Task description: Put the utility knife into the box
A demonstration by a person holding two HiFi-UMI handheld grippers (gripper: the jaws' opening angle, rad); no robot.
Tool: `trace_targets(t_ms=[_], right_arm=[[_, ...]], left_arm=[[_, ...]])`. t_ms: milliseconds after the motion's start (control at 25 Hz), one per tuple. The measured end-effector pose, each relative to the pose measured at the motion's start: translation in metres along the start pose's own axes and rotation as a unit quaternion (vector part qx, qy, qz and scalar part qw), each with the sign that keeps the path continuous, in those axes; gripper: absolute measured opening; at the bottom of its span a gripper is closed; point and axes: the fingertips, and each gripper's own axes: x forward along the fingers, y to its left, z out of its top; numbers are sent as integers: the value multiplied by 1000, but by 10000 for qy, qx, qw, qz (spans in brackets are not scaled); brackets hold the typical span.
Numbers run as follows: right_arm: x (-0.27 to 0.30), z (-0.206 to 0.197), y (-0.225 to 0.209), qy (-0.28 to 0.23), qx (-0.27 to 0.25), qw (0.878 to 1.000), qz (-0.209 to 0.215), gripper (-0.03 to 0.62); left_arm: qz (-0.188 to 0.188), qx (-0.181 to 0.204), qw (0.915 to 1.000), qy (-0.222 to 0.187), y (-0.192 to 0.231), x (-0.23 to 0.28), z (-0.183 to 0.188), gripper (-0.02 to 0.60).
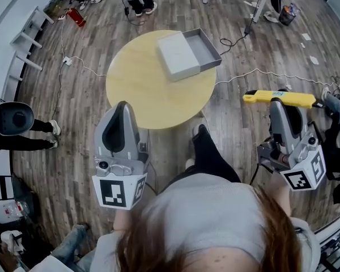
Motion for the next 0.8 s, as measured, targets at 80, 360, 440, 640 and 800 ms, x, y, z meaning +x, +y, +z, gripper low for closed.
trace_targets(t_ms=[80,360,440,640,800], right_arm=[[13,-4,-13,19,79,10000,44,120],[73,-31,-82,270,384,9989,0,120],[93,-41,-102,435,402,9982,14,120],[140,-65,-146,903,618,9940,29,120],[151,-82,-168,1168,786,9900,70,120]], left_arm=[[23,25,10000,-37,5,16,-5,-6],[149,20,9999,-43,31,86,-36,-6],[176,-23,9998,-28,36,109,-46,-6],[240,-58,9997,40,51,159,-66,-6],[410,-73,9991,118,55,170,-84,-6]])
